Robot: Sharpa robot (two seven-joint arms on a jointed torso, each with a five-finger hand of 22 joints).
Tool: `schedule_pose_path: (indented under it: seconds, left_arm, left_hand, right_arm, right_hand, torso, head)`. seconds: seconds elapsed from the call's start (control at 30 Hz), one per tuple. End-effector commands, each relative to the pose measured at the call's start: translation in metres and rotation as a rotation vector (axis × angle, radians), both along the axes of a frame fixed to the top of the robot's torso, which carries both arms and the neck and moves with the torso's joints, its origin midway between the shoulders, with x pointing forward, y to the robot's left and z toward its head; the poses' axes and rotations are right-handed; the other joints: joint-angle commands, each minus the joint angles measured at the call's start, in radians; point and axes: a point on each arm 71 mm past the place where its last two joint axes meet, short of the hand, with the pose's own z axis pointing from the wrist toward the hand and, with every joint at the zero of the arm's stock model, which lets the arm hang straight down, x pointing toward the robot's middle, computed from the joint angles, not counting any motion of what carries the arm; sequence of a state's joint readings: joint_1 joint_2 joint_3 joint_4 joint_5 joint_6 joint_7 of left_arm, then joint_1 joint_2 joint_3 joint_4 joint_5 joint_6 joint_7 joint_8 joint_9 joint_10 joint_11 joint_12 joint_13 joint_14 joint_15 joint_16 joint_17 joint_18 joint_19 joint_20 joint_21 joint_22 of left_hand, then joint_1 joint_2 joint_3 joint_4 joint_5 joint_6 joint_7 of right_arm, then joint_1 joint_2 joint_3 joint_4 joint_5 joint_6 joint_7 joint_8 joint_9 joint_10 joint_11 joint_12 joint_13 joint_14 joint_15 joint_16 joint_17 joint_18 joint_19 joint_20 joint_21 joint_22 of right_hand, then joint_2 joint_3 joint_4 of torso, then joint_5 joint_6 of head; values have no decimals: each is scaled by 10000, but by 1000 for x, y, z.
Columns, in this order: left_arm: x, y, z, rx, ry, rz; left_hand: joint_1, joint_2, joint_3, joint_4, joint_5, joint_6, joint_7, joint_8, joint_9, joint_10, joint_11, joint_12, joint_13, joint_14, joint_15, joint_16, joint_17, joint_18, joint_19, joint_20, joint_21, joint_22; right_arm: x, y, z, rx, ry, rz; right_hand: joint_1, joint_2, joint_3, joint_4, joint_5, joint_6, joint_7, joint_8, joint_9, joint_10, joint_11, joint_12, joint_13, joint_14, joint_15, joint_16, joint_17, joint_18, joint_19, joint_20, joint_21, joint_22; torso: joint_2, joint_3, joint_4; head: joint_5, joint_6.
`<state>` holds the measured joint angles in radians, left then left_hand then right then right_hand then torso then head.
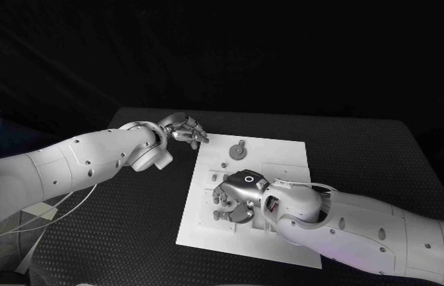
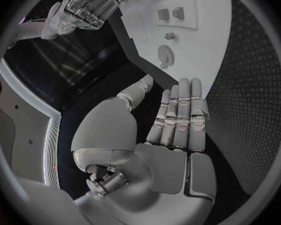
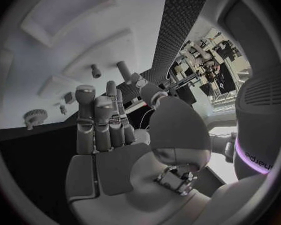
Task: Assemble the parts on the task board
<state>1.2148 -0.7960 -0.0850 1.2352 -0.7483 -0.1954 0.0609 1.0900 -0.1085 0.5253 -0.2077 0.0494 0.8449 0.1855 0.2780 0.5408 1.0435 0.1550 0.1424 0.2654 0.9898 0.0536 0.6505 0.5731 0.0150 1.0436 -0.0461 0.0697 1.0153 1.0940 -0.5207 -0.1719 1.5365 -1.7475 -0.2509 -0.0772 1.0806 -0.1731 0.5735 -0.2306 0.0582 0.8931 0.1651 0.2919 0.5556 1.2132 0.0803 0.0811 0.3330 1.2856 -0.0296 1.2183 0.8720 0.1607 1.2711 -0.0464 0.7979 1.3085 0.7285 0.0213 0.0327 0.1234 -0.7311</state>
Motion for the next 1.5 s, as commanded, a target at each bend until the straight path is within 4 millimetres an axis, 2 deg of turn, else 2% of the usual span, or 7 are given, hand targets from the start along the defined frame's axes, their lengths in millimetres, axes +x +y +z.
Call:
schedule_pose_path:
  seconds: [0.03,0.37,0.63,0.97,1.23,1.33,1.5]
  left_arm:
    - [1,1,1,-29,-23,-29]
    - [4,4,0,26,-26,90]
    - [6,7,0,26,-102,196]
    - [7,10,0,35,-113,285]
    - [7,11,-1,34,-96,312]
    - [7,12,-1,45,-41,320]
    - [7,12,-2,45,-50,327]
  left_hand:
    - [-58,32,-10,57,24,-34,-5,17,-10,-68,-34,70,-12,88,4,-61,13,190,48,14,9,-13]
    - [-63,34,-13,63,24,-33,-5,18,-10,-71,-33,71,-15,89,5,-70,23,188,48,16,9,-14]
    - [-81,42,-19,82,24,-35,-4,18,-12,-63,-34,79,-16,94,5,-81,38,186,46,19,8,-17]
    - [-81,34,-23,80,24,-36,-4,18,-13,-66,-34,79,-18,92,6,-89,46,186,42,18,6,-18]
    - [-82,32,-25,81,24,-34,-5,20,-13,-69,-34,80,-21,91,7,-95,53,185,40,18,6,-18]
    - [-84,32,-27,83,24,-33,-5,21,-13,-69,-33,80,-22,91,7,-98,57,185,40,18,6,-18]
    - [-88,32,-29,87,24,-31,-6,23,-13,-70,-33,81,-23,91,7,-102,62,185,39,19,6,-18]
  right_arm:
    - [2,-3,16,1589,13,-369]
    - [27,-36,62,3239,1288,-1790]
    - [48,-83,62,1043,2859,-3250]
    - [40,-136,42,-1380,5070,-4969]
    - [27,-162,33,-2237,6741,-5566]
    - [19,-171,24,-2681,7838,-5598]
    - [18,-179,18,-3023,7693,-5820]
  right_hand:
    - [-113,-94,0,152,47,-109,43,-55,17,-65,6,-38,19,71,-28,55,25,1011,137,-144,43,198]
    - [-347,89,28,627,36,-181,28,-73,61,456,-162,307,365,-76,-176,-27,-8,1011,10,-163,2,200]
    - [-307,789,-362,360,74,630,-643,601,739,1280,-848,3283,4110,-204,-875,-158,-6,1011,-170,-46,7,214]
    - [-2374,1246,-412,2456,95,455,-742,770,1808,-346,-1008,6121,8159,-240,-989,233,458,1011,-307,-123,464,248]
    - [-2914,290,-505,3201,-83,193,-665,343,1713,-397,-942,6130,8418,-241,-933,314,616,1011,-386,-220,662,220]
    - [-3328,-507,-395,3899,-122,-966,-254,-486,1288,-959,-571,5565,8159,-685,-586,72,603,1011,-833,-228,434,158]
    - [-3278,-415,-682,4235,-88,-865,-172,-585,1146,-981,-462,5318,7965,-950,-462,83,707,1011,-1122,-124,399,208]
  torso:
    - [-10,-2,-19]
    - [-50,-1,-51]
    - [-158,-11,-161]
    - [-288,8,-335]
    - [-340,15,-363]
    - [-332,17,-372]
    - [-332,13,-394]
  head:
    - [3,72]
    - [-110,201]
    - [-217,208]
    - [-288,178]
    - [-441,168]
    - [-471,163]
    - [-580,167]
